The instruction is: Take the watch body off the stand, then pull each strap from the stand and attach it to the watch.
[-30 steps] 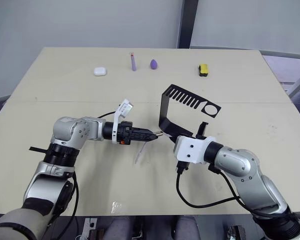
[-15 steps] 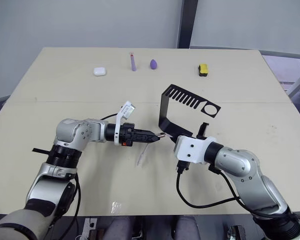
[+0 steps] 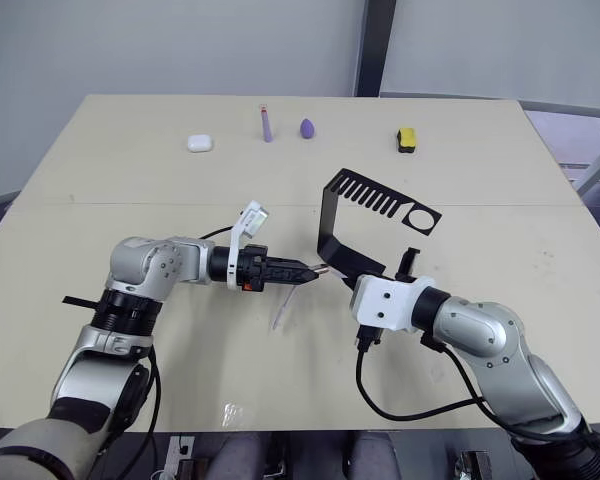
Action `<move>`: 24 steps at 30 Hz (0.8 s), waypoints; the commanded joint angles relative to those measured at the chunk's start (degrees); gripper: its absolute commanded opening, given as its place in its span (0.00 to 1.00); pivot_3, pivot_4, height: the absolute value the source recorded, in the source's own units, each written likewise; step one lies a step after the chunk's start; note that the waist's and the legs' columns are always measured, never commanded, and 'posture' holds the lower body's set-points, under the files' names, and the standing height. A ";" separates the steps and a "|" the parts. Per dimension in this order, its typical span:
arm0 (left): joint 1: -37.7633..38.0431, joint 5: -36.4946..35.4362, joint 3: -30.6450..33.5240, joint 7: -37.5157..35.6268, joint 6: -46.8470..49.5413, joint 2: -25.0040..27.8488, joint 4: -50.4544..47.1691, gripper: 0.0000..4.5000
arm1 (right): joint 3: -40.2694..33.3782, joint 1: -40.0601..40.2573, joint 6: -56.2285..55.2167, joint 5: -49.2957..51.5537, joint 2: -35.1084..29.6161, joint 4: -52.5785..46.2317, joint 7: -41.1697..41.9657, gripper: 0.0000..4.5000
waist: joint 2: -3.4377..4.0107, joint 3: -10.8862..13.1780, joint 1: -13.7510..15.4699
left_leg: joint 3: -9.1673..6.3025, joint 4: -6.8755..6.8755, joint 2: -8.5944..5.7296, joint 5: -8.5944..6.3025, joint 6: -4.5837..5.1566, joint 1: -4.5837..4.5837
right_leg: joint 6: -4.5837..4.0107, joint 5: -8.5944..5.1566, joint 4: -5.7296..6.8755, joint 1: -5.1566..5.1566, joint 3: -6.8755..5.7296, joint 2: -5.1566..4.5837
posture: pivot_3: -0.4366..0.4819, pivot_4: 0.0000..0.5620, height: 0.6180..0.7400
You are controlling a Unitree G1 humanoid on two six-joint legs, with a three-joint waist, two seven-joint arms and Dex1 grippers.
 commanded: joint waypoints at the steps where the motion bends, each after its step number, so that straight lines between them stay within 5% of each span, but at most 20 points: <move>1: -0.90 -1.52 0.89 -0.30 -0.30 0.24 -1.67 0.35 | -1.39 -0.88 0.01 0.73 0.38 -2.64 0.24 0.00 | 0.00 0.00 0.01 | 0.00 0.00 0.00 0.00 0.00 0.00 | 0.00 0.00 0.00 0.00 0.00 0.00 | 0.48 0.27 1.00; 24: -0.62 -2.55 0.86 1.44 0.35 -1.54 -2.65 0.35 | 0.65 -3.00 -0.79 -2.45 0.31 -2.22 0.22 0.00 | 0.00 0.00 0.02 | 0.00 0.00 0.00 0.00 0.00 0.00 | 0.00 0.00 0.01 0.00 0.00 0.00 | 0.48 0.27 1.00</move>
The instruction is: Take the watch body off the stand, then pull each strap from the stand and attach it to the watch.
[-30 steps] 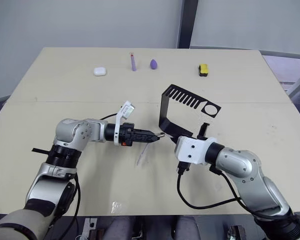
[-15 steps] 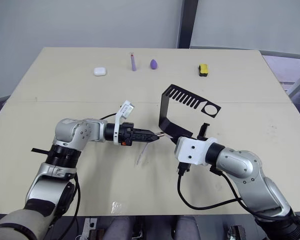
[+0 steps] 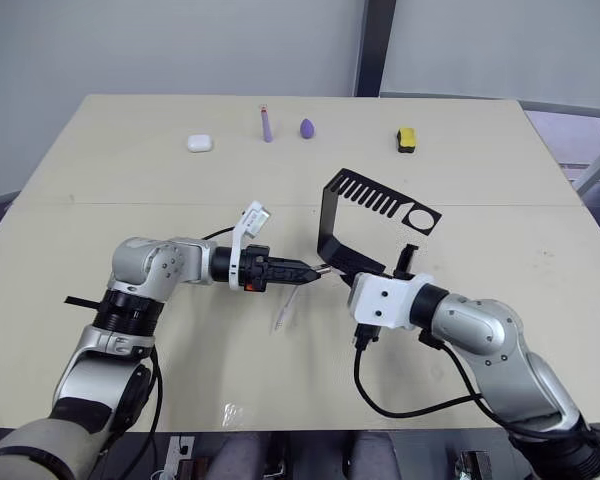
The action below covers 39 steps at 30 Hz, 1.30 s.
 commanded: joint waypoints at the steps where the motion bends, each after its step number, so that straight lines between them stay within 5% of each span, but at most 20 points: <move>1: -0.56 -1.81 0.61 0.36 0.33 -0.94 -2.73 0.35 | 0.31 -1.18 -0.85 -0.90 0.18 -2.03 0.29 0.00 | 0.00 0.00 0.02 | 0.00 0.00 0.00 0.00 0.00 0.00 | 0.00 0.00 0.00 0.00 0.00 0.00 | 0.48 0.27 1.00; 39: -0.47 -2.71 1.48 0.88 1.40 -2.72 -4.54 0.35 | 0.85 -1.93 0.23 -2.09 0.62 -0.94 0.95 0.00 | 0.00 0.00 0.01 | 0.00 0.00 0.00 0.01 -0.02 0.01 | 0.00 0.00 0.00 0.00 0.00 0.01 | 0.48 0.27 1.00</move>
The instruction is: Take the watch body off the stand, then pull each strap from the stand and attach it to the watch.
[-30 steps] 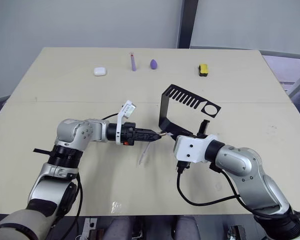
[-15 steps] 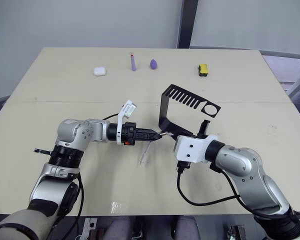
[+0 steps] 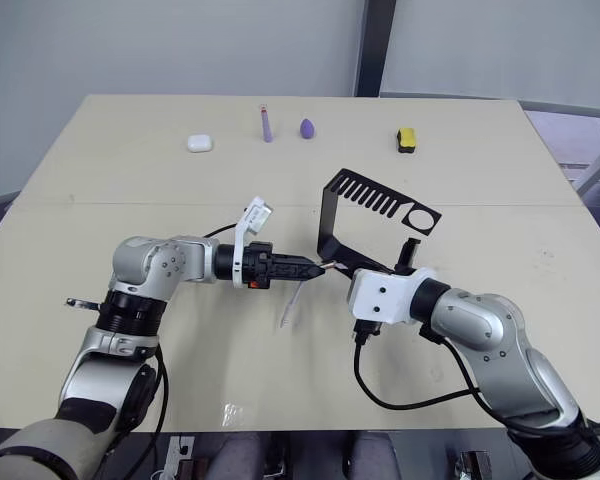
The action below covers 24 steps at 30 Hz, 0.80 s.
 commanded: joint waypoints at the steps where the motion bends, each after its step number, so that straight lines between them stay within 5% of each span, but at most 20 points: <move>1: -0.48 -2.48 -0.25 -0.86 0.20 -0.85 -2.73 0.35 | 0.69 -1.10 -0.64 0.06 0.59 -0.90 0.69 0.00 | 0.00 0.00 0.01 | 0.00 0.00 0.00 0.00 0.00 0.00 | 0.00 0.00 0.00 0.00 0.01 0.00 | 0.48 0.27 1.00; 24: -0.71 -2.06 -0.79 -1.50 -0.49 -0.77 -2.29 0.35 | 0.81 -2.30 0.63 -0.30 0.78 -1.27 1.47 0.00 | 0.00 0.00 -0.07 | 0.00 0.00 0.00 0.01 -0.01 0.00 | 0.00 0.00 0.00 0.00 0.01 0.01 | 0.48 0.27 1.00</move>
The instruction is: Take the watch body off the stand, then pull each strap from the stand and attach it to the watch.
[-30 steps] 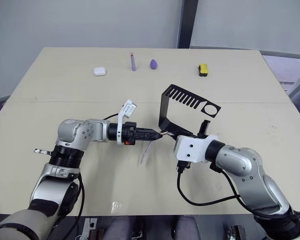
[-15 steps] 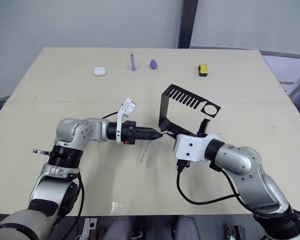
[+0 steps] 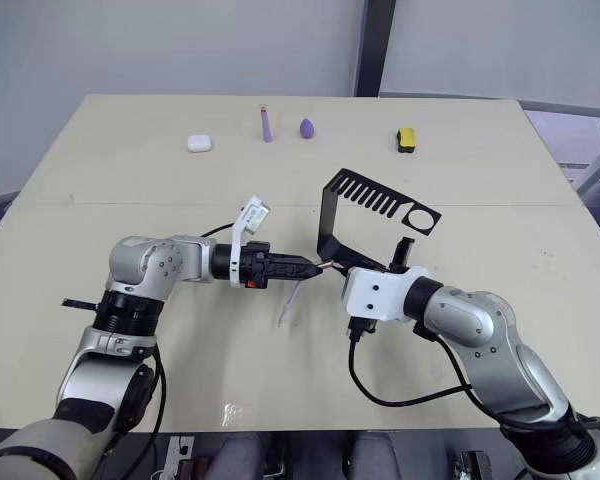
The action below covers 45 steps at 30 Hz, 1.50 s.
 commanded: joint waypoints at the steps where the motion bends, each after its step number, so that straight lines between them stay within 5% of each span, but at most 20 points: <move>1: -0.90 -1.97 -0.92 -1.17 -0.92 -1.39 -1.85 0.35 | -1.16 -0.71 -0.53 0.99 -0.48 -2.28 1.37 0.00 | 0.00 0.00 0.00 | 0.00 0.00 0.00 0.00 0.00 0.00 | 0.00 0.00 0.00 0.00 0.00 0.00 | 0.48 0.27 1.00; 45: -1.44 -2.80 -0.81 -0.32 0.33 -2.49 -3.61 0.35 | -0.63 -2.60 -0.46 0.01 0.04 -0.67 1.84 0.00 | 0.00 0.00 -0.17 | 0.00 0.00 0.01 0.00 0.00 0.00 | 0.00 0.00 0.00 0.00 0.00 0.00 | 0.48 0.27 1.00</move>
